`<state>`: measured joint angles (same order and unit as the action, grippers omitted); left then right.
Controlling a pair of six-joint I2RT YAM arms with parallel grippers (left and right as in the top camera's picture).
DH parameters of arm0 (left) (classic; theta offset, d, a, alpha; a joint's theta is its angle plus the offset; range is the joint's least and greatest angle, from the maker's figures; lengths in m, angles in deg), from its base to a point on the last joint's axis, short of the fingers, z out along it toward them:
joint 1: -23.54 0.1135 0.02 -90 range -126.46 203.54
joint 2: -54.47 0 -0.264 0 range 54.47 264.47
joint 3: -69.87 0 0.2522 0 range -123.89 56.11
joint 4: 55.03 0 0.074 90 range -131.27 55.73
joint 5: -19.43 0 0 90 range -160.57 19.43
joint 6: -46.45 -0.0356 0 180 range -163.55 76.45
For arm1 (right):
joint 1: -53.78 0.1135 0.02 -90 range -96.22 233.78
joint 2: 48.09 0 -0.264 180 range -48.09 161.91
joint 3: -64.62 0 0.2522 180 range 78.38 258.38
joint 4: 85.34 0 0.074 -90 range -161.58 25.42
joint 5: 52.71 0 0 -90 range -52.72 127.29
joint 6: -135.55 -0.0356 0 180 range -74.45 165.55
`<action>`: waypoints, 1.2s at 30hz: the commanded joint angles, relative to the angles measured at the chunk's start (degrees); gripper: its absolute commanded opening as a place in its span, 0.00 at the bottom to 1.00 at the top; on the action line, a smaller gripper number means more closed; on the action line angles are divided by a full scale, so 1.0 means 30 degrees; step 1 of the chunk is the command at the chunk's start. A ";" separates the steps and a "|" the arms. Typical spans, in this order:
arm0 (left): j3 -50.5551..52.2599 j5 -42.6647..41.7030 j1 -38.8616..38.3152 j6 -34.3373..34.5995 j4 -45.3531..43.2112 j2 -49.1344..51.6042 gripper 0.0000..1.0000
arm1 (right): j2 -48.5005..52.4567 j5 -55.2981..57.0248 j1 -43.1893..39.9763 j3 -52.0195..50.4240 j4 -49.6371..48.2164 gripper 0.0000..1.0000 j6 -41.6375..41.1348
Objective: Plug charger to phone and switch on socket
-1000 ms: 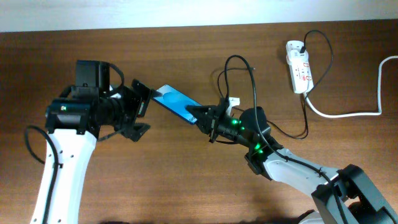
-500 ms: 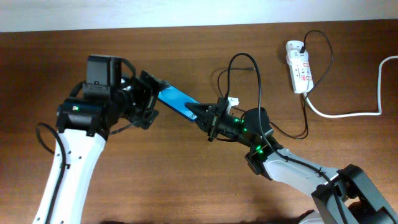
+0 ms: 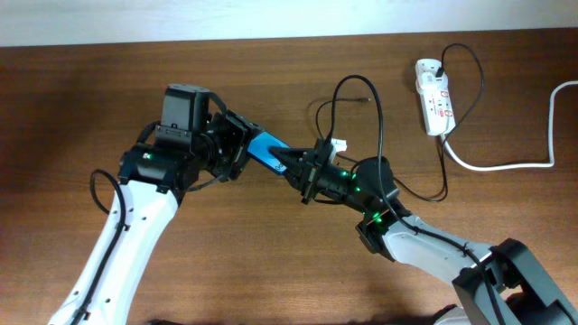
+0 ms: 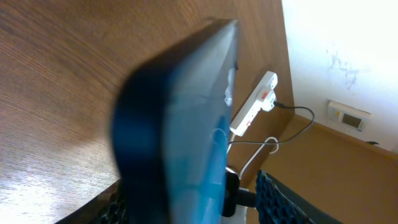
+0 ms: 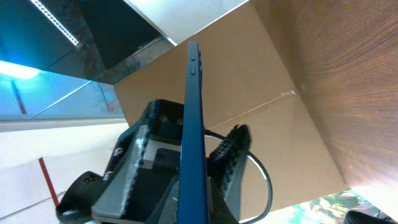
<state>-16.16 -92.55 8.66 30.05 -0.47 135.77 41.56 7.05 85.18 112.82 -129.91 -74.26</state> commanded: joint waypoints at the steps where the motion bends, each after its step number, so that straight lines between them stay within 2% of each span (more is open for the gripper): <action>1: 0.0364 0.0284 -0.0015 0.0197 -0.0386 0.0044 0.64 | -0.0277 0.0204 -0.0007 0.0277 -0.0357 0.04 0.0102; 16: 0.0364 0.0262 -0.0015 0.0197 -0.1013 0.0044 0.59 | -0.0277 0.0087 0.0000 0.0350 0.0255 0.04 0.0102; 18: 0.0364 0.0262 -0.0015 0.0197 -0.1013 0.0044 0.50 | -0.0277 0.0087 0.0022 0.0350 0.0299 0.04 0.0102; 21: 0.0364 0.0270 -0.0015 0.0197 -0.1013 0.0044 0.44 | -0.0277 0.0095 0.0015 0.0350 0.0284 0.04 0.0102; 30: 0.0364 0.0270 -0.0015 0.0204 -0.1013 0.0044 0.35 | -0.0277 0.0175 0.0036 0.0430 0.0117 0.04 0.0102; 36: 0.0364 0.0423 -0.0015 0.0211 -0.1013 0.0044 0.22 | -0.0277 0.0182 0.0029 0.0459 0.0073 0.04 0.0102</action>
<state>-15.33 -92.13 8.66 30.86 -3.18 135.77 41.56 7.94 85.16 112.97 -128.66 -74.33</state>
